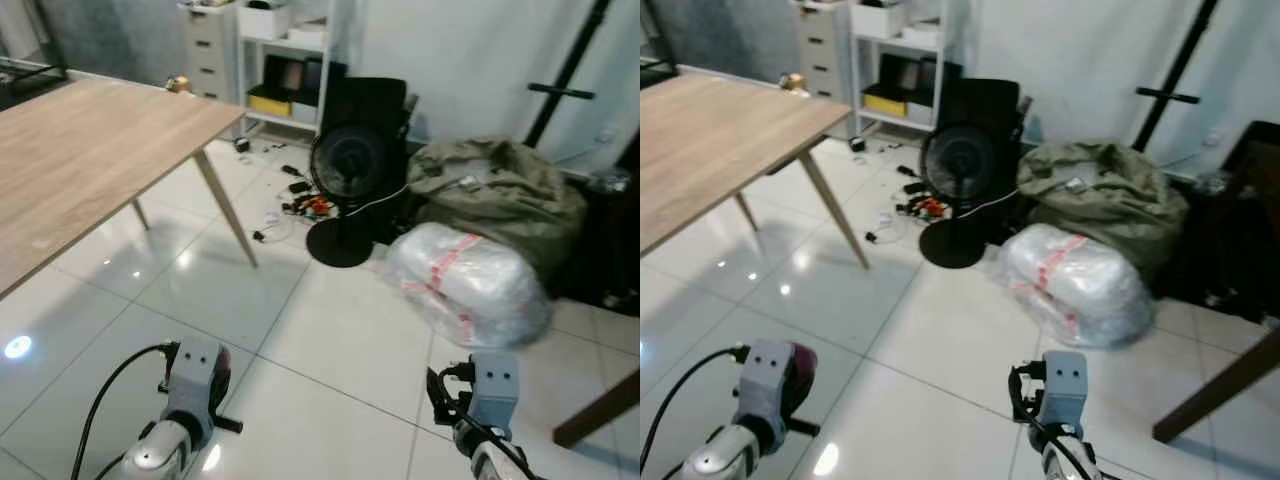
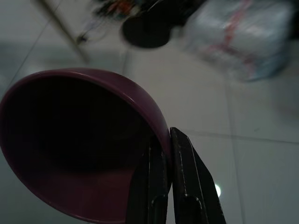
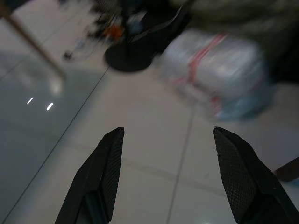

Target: Setting the table

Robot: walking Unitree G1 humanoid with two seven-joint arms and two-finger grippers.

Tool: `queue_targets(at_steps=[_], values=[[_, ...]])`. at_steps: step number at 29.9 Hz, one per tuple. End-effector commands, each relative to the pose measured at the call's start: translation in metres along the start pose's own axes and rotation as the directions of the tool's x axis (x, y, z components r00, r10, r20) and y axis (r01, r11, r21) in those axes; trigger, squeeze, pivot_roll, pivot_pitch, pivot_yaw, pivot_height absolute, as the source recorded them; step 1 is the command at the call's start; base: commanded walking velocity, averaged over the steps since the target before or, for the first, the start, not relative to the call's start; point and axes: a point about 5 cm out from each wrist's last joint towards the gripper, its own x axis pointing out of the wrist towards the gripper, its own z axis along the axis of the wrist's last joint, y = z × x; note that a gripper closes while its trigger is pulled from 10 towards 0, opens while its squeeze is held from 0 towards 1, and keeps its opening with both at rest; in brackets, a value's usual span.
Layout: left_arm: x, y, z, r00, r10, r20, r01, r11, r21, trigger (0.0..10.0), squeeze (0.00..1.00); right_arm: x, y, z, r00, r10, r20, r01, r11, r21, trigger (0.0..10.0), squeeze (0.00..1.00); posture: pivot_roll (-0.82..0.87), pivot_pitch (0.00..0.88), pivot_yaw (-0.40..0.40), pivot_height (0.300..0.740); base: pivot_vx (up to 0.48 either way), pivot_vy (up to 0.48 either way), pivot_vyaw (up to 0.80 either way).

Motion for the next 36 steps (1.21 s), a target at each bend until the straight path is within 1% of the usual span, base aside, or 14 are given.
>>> queue_targets(at_steps=[1,9,23,36], values=[[-0.005,0.007,-0.010,0.999,0.039,-0.036,-0.039,0.999,0.006,10.0,0.00,-0.003,0.000,-0.008,1.000,0.001,-0.023,-0.001,1.000,0.006,10.0,0.00,0.11,0.103,0.042,0.740,0.000,0.000,-0.78],[-0.005,0.007,-0.012,0.998,0.051,-0.038,-0.051,0.999,0.007,10.0,0.00,-0.002,0.000,-0.008,1.000,0.005,-0.013,-0.005,1.000,0.004,10.0,0.00,0.10,0.102,0.039,0.740,0.000,0.000,-0.78],[0.002,0.006,-0.002,0.998,0.063,-0.007,-0.062,0.998,0.018,10.0,0.00,-0.002,-0.002,-0.009,1.000,-0.005,-0.002,0.005,1.000,0.007,10.0,0.00,0.10,0.109,0.047,0.740,0.000,0.000,-0.78],[0.005,0.005,0.002,0.998,0.059,0.006,-0.059,0.998,0.022,10.0,0.00,-0.001,-0.003,-0.009,1.000,-0.014,0.002,0.014,1.000,0.010,10.0,0.00,0.09,0.107,0.055,0.740,0.000,0.000,-0.78]])
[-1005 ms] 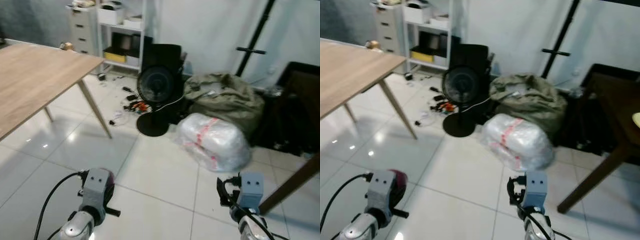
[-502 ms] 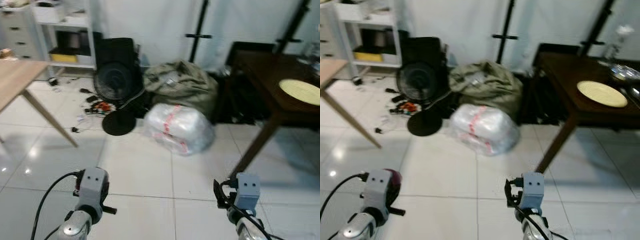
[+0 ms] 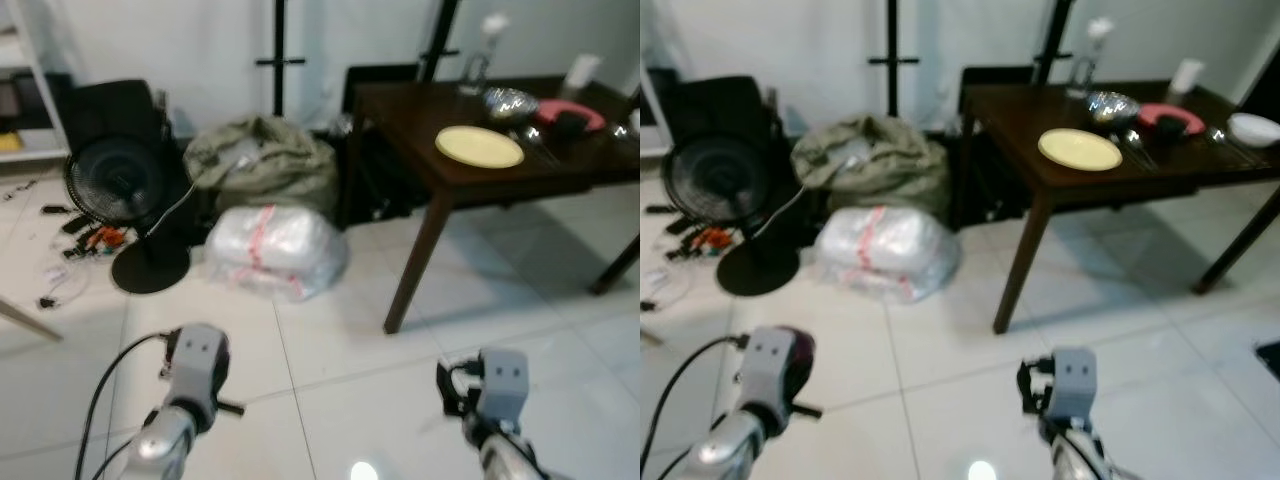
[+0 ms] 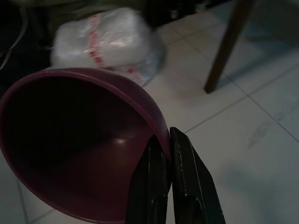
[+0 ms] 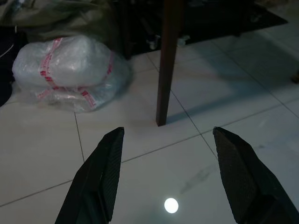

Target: Setting the table

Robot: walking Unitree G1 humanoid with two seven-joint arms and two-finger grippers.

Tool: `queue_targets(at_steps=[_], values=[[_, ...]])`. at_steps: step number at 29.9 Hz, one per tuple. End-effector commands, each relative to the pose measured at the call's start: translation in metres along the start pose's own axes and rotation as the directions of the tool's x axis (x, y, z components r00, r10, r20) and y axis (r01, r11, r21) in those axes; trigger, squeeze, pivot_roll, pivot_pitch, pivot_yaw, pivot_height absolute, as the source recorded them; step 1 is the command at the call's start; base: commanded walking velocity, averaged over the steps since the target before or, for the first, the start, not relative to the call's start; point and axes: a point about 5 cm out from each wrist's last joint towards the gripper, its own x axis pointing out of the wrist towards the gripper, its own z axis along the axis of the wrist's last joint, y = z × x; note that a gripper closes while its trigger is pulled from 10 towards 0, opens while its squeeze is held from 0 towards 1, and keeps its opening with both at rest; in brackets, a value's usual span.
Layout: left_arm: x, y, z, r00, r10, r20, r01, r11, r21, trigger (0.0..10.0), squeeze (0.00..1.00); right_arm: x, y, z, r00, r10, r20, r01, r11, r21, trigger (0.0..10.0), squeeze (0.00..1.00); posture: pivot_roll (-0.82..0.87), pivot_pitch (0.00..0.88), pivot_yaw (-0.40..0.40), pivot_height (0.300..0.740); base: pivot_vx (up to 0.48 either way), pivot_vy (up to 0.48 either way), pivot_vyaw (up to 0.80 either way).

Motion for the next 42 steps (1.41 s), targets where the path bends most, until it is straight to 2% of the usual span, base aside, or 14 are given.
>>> queue_targets(at_steps=[1,26,28,31,42], values=[[-0.002,0.002,-0.006,1.000,0.005,-0.018,-0.004,1.000,0.005,10.0,0.00,-0.006,-0.002,-0.010,0.999,-0.011,-0.034,0.011,1.000,0.005,10.0,0.00,0.09,0.107,0.055,0.740,0.000,0.000,-0.78],[0.004,-0.010,0.010,0.995,-0.086,0.055,0.084,0.996,0.024,10.0,0.00,-0.005,-0.004,-0.008,0.999,-0.036,-0.020,0.036,0.999,0.020,10.0,0.00,0.08,0.102,0.068,0.740,0.000,0.000,-0.78],[0.006,-0.012,0.017,0.990,-0.097,0.102,0.088,0.993,0.084,10.0,0.00,-0.005,-0.004,-0.008,0.999,-0.043,-0.020,0.044,0.998,0.039,10.0,0.00,0.08,0.101,0.069,0.740,0.300,0.000,-0.78],[0.009,-0.015,0.023,0.985,-0.105,0.134,0.089,0.989,0.118,10.0,0.00,-0.006,-0.004,-0.009,0.999,-0.040,-0.017,0.041,0.998,0.052,10.0,0.00,0.08,0.099,0.071,0.740,0.426,0.000,-0.66],[0.017,-0.028,0.034,0.969,-0.175,0.172,0.151,0.977,0.148,10.0,0.00,-0.006,-0.003,-0.010,0.998,-0.054,-0.018,0.055,0.996,0.069,10.0,0.00,0.07,0.085,0.090,0.740,0.478,0.000,-0.11]])
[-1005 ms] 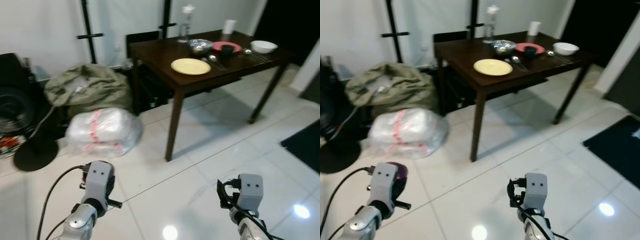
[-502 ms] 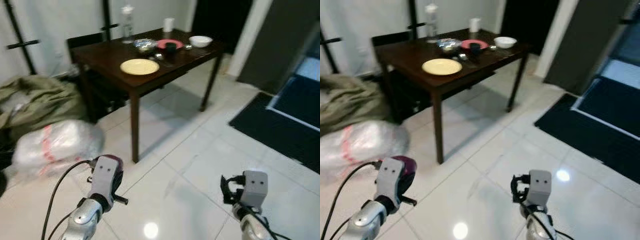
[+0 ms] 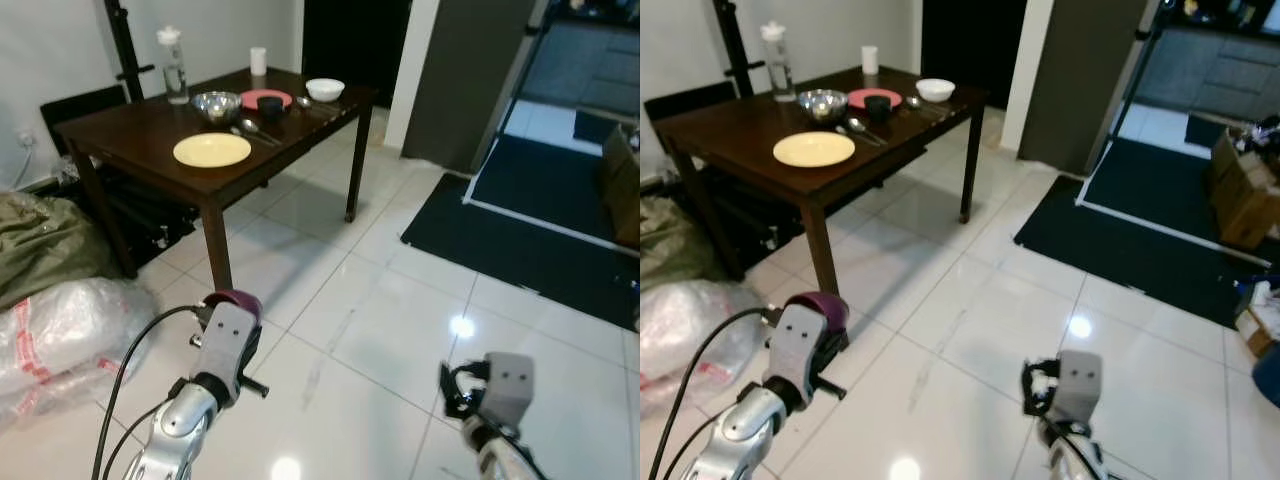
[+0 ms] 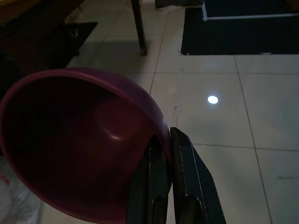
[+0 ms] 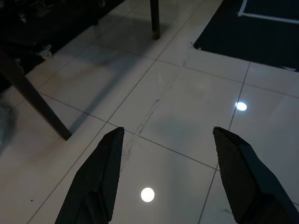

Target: Setting the table

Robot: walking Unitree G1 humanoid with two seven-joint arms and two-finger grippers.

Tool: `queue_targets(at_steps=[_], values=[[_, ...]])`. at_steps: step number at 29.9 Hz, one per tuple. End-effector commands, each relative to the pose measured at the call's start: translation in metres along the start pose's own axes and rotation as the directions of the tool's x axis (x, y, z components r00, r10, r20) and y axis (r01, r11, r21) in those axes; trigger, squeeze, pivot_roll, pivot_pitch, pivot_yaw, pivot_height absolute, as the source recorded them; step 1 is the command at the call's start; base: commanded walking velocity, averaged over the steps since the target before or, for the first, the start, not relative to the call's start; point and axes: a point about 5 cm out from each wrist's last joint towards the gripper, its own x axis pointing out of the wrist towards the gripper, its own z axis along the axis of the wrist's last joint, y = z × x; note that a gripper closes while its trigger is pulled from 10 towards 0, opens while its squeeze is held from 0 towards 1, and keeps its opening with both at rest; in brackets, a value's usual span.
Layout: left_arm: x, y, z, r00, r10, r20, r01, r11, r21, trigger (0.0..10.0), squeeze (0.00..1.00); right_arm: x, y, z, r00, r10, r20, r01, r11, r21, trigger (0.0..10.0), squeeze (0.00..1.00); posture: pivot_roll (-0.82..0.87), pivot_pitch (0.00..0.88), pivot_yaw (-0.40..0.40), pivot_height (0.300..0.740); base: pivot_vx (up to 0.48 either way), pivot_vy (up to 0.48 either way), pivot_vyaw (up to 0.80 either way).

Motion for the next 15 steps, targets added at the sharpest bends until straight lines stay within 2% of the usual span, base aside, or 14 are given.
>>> queue_targets(at_steps=[1,15], values=[[0.0017,-0.0047,-0.0020,1.000,-0.025,-0.001,0.025,1.000,0.009,10.0,0.00,-0.0014,-0.0079,-0.0018,0.999,-0.033,-0.007,0.033,0.999,0.016,10.0,0.00,0.06,0.083,0.094,0.740,0.472,0.000,-0.77],[0.0041,-0.0053,-0.0037,0.999,-0.045,0.000,0.045,0.999,0.014,10.0,0.00,-0.0008,-0.0082,-0.0022,0.999,-0.040,-0.004,0.040,0.999,0.016,10.0,0.00,0.06,0.070,0.105,0.740,0.472,0.000,-0.77]])
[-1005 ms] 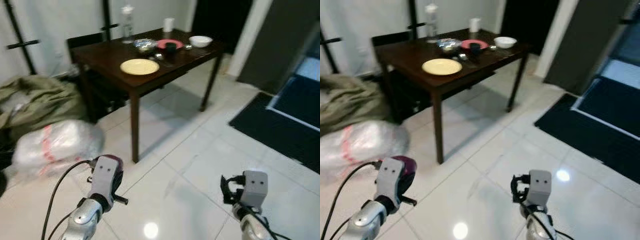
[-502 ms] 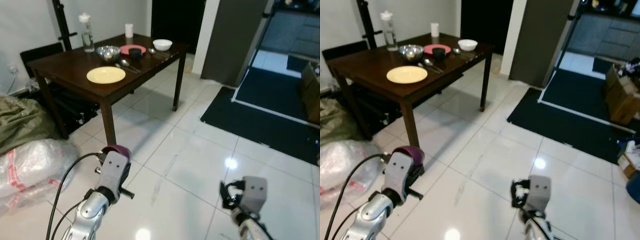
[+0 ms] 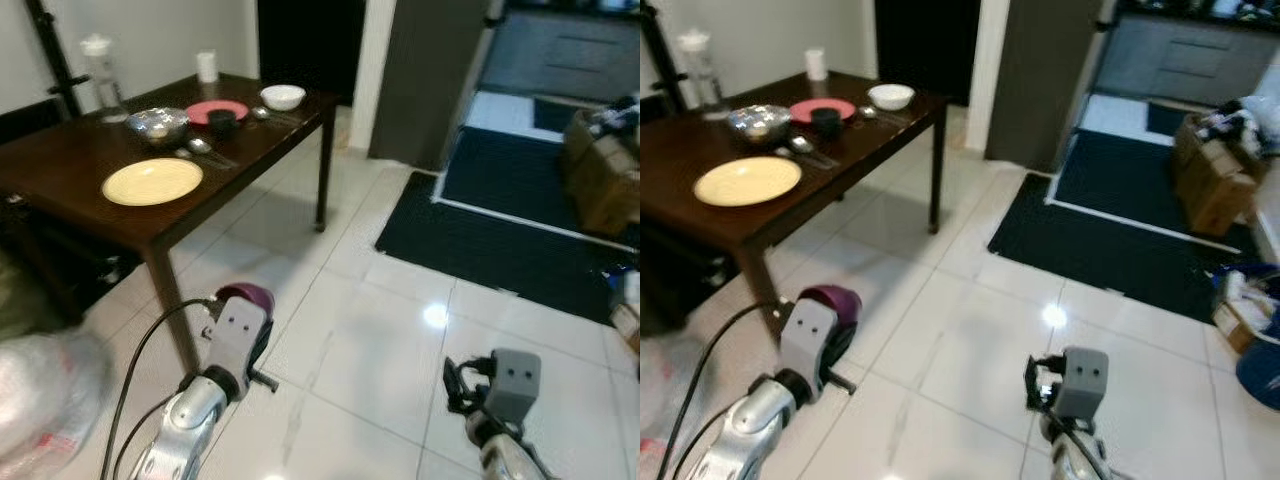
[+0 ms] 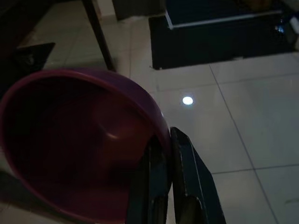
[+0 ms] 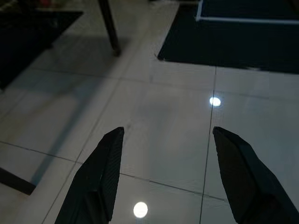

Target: Setting the table

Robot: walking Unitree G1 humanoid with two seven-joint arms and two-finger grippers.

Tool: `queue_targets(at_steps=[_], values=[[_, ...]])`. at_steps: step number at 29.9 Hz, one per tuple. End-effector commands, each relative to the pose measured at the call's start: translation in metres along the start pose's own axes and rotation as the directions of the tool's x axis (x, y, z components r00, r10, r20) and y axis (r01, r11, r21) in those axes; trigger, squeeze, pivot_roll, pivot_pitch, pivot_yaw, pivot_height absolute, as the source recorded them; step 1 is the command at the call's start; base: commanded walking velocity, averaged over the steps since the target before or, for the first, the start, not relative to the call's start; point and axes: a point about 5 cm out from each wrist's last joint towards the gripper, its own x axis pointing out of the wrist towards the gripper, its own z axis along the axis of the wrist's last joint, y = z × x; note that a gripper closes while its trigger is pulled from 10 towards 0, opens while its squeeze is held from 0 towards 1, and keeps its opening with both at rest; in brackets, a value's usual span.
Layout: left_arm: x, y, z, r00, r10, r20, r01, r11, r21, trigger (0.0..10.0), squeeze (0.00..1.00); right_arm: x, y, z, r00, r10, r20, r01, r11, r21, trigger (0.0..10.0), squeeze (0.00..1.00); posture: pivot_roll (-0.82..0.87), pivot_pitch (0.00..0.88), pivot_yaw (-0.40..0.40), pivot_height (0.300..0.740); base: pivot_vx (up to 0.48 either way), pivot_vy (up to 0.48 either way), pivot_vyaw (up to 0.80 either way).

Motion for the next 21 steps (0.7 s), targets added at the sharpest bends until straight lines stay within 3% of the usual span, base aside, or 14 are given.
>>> queue_targets(at_steps=[1,12,16,21], values=[[-0.001,-0.003,-0.003,1.000,-0.016,-0.002,0.016,1.000,0.003,10.0,0.00,-0.003,-0.007,-0.004,1.000,-0.025,-0.016,0.025,1.000,-0.006,10.0,0.00,0.06,0.070,0.105,0.740,0.472,0.000,-0.77],[0.000,-0.003,-0.003,1.000,-0.019,0.003,0.019,1.000,0.006,10.0,0.00,-0.001,-0.008,-0.001,0.999,-0.032,-0.002,0.032,0.999,-0.004,10.0,0.00,0.06,0.066,0.108,0.740,0.472,0.000,-0.73],[0.001,-0.002,-0.003,1.000,-0.015,0.004,0.015,1.000,0.006,10.0,0.00,-0.001,-0.009,0.001,0.999,-0.033,0.010,0.033,0.999,-0.004,10.0,0.00,0.06,0.066,0.108,0.740,0.472,0.000,0.00],[0.001,0.000,-0.002,1.000,0.007,0.007,-0.007,1.000,0.001,10.0,0.00,0.004,0.003,0.018,0.997,0.028,0.076,-0.030,0.999,0.025,10.0,0.00,0.06,0.071,0.108,0.740,0.480,0.000,0.00]])
